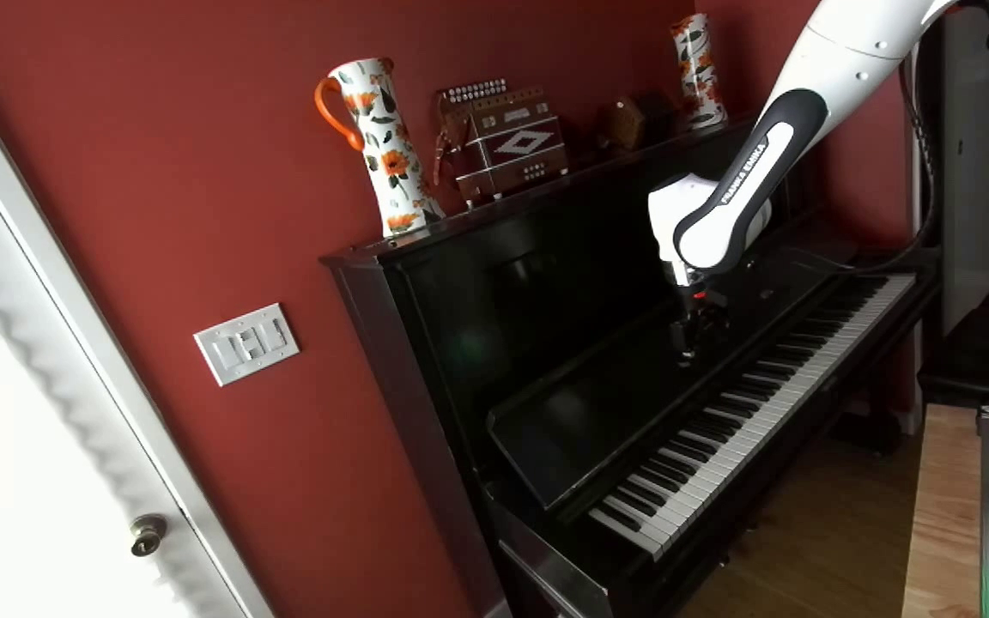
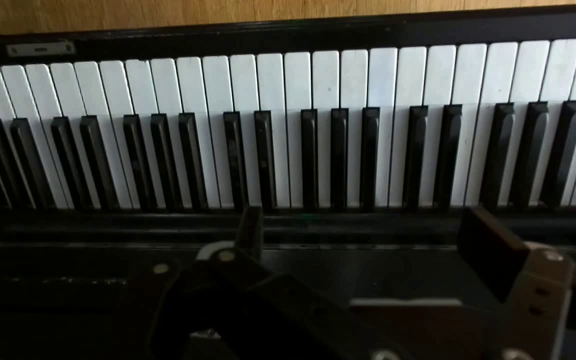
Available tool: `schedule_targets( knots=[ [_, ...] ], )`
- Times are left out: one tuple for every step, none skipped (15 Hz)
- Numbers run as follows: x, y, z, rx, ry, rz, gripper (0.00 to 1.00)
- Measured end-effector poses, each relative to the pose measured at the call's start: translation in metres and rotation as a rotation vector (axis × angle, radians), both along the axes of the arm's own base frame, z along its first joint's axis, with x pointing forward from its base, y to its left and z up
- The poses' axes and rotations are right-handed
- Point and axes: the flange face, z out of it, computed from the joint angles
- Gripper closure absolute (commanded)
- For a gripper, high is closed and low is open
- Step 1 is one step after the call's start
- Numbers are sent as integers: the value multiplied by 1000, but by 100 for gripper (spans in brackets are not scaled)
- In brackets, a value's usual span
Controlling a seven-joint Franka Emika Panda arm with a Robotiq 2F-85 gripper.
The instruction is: Press the second g key from the left on the piano
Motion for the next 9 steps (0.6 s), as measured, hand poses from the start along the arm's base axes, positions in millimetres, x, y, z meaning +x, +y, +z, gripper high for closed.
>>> schedule_targets(
  knots=[
    [0,2,6,-3,-8,4,0],
    [-1,3,11,-5,-13,9,0],
    [-1,4,15,-9,-17,13,0],
    [-2,5,19,-12,-21,16,0],
    [-2,6,23,-15,-25,19,0],
    [-2,7,27,-18,-30,22,0],
    [-3,6,29,-20,-35,22,0],
    [-3,6,30,-21,-37,22,0],
    [-3,6,31,-22,-39,22,0]
  ],
)
